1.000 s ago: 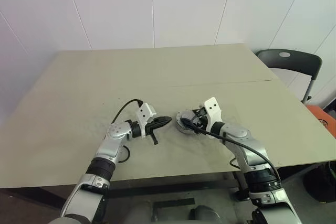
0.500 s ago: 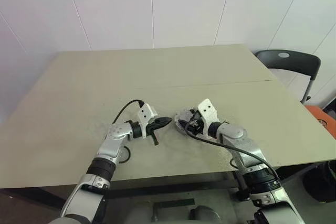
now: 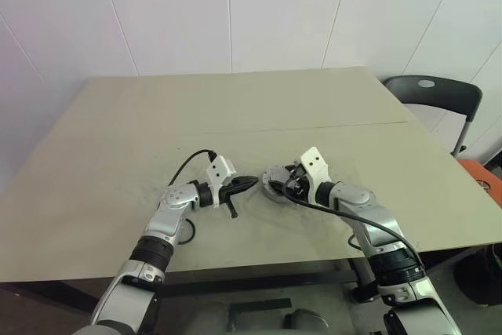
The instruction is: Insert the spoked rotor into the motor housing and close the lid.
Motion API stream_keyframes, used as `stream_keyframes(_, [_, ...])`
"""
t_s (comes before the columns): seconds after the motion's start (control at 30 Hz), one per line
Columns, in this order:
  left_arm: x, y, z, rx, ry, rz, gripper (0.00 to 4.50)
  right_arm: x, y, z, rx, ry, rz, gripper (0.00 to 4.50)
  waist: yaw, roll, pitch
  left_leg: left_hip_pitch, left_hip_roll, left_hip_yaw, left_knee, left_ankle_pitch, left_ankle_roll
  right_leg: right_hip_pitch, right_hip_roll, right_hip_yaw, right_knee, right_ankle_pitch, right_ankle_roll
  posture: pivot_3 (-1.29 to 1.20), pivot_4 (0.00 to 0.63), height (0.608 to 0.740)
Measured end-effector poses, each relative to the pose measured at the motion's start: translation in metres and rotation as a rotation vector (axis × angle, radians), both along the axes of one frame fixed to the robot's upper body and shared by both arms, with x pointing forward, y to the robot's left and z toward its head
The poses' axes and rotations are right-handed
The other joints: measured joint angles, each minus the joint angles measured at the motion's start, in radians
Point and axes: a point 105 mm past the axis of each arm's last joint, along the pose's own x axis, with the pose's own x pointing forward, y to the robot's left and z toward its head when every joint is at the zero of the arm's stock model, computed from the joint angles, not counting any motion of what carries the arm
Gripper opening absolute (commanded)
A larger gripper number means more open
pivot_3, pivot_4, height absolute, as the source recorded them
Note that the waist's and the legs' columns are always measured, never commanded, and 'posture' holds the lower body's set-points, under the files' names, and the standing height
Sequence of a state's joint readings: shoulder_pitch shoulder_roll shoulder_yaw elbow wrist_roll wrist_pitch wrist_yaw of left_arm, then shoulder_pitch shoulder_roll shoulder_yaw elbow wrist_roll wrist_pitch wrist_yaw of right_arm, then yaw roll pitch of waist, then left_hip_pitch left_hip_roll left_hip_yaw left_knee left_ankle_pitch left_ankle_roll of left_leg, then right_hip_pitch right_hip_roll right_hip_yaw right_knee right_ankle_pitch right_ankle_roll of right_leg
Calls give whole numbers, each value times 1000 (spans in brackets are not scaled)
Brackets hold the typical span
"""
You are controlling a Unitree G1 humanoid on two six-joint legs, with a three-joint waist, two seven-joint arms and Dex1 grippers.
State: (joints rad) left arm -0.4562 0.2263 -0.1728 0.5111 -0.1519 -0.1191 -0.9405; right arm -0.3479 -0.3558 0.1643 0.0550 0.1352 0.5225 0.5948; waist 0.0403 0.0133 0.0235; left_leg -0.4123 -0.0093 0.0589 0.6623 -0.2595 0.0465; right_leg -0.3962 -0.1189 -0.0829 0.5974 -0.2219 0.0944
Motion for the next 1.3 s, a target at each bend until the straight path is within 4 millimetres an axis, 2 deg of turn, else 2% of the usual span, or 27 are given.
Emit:
stream_keyframes(0.53, [-1, -1, -1, 12, -1, -5, 0, 3, -6, 1, 56, 48, -18, 3160, 2, 0, 0, 1, 0, 0, -1, 0, 0, 1, -1, 0, -2, 0, 0, 0, 0, 740])
stream_keyframes(0.83, [0, -2, -3, 21, -2, 0, 0, 4, -9, 6, 129, 89, -28, 3160, 2, 0, 0, -5, 0, 0, -1, 0, 0, -4, -1, 0, -2, 0, 0, 0, 0, 740])
stream_keyframes(1.3, [-2, -3, -7, 30, 7, -1, 0, 3, -8, 7, 77, 56, 9, 3160, 2, 0, 0, -10, 0, 0, 0, 0, 0, -9, -1, 0, -2, 0, 0, 0, 0, 740])
